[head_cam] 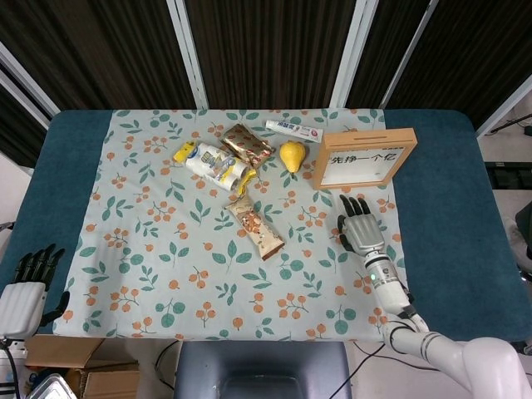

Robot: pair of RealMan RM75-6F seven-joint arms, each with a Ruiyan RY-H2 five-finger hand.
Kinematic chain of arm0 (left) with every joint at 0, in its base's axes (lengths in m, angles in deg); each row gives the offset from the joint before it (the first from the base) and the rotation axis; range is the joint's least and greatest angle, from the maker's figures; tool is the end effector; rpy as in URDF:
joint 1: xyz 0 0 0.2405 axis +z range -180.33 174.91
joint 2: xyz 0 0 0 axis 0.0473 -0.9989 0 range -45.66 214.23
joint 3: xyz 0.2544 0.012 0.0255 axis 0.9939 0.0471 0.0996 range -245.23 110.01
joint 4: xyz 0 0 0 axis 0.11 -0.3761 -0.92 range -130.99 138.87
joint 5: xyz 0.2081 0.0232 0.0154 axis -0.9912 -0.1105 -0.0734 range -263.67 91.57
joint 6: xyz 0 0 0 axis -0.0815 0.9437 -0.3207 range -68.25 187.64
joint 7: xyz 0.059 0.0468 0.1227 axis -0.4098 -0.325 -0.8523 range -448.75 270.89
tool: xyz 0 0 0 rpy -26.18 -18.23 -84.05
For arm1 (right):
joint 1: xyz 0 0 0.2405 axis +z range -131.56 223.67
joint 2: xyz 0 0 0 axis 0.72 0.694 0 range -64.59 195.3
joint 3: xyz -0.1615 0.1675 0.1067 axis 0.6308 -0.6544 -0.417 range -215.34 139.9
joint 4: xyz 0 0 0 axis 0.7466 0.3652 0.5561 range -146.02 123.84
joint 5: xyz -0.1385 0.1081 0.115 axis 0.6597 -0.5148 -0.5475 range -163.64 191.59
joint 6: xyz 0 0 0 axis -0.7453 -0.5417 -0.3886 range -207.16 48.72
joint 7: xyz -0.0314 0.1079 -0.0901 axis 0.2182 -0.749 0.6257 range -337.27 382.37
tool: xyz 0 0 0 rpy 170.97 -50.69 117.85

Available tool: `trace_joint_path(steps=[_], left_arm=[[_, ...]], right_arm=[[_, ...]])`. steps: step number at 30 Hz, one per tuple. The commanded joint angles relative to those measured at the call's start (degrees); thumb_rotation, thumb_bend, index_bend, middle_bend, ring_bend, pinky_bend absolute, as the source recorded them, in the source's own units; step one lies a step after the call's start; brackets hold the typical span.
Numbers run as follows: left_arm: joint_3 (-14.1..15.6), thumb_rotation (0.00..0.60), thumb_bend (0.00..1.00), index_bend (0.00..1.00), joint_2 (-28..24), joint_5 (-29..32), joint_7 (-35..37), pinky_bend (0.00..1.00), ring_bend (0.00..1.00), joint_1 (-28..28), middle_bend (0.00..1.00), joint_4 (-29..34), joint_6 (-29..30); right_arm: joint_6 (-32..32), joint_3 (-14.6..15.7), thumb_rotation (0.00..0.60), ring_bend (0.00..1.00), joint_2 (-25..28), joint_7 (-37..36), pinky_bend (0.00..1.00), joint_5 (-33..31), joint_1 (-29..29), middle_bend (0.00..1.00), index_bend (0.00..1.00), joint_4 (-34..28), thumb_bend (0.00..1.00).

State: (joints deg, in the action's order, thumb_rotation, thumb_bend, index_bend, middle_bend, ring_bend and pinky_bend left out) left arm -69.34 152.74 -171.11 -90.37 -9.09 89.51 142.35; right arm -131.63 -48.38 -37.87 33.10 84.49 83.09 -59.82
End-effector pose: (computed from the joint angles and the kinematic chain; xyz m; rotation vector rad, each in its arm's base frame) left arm -0.3288 0.1867 0.1387 -1.4342 -0.8866 -0.8286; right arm -0.2560 -0.3716 -0.0404 1.6964 -0.8776 0.7047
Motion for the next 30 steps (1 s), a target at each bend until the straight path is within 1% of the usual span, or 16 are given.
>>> trace_joint_path(steps=[1,5,20,30], left_arm=[[0.0,0.6,0.42,0.0,0.1,0.0,0.1,0.0,0.0,-0.1,0.0,-0.1,-0.1],[-0.1,0.6,0.42,0.0,0.2,0.0,0.2,0.0,0.0,-0.2,0.0,-0.2,-0.2],[-0.1,0.6,0.42,0.0,0.0,-0.1,0.1,0.0,0.0,-0.4,0.0,0.2,-0.4],[-0.1,0.6,0.42,0.0,0.1,-0.3,0.1,0.0,0.0,-0.4,0.0,0.4,-0.1]], right_arm=[[-0.1,0.0,0.6,0.0,-0.1,-0.1,0.0,0.2,0.0,0.02,0.58,0.2,0.43],[-0.2,0.1,0.6,0.0,-0.1,-0.4,0.0,0.4,0.0,0.03,0.53,0.4,0.43],[-0.6,0.1,0.6,0.0,-0.1,-1.4,0.0,1.2,0.0,0.03,0.55,0.7,0.43],[-1.0,0.1,0.6,0.0,0.2,-1.4,0.0,1.4,-0.2,0.04,0.55,0.2,0.43]])
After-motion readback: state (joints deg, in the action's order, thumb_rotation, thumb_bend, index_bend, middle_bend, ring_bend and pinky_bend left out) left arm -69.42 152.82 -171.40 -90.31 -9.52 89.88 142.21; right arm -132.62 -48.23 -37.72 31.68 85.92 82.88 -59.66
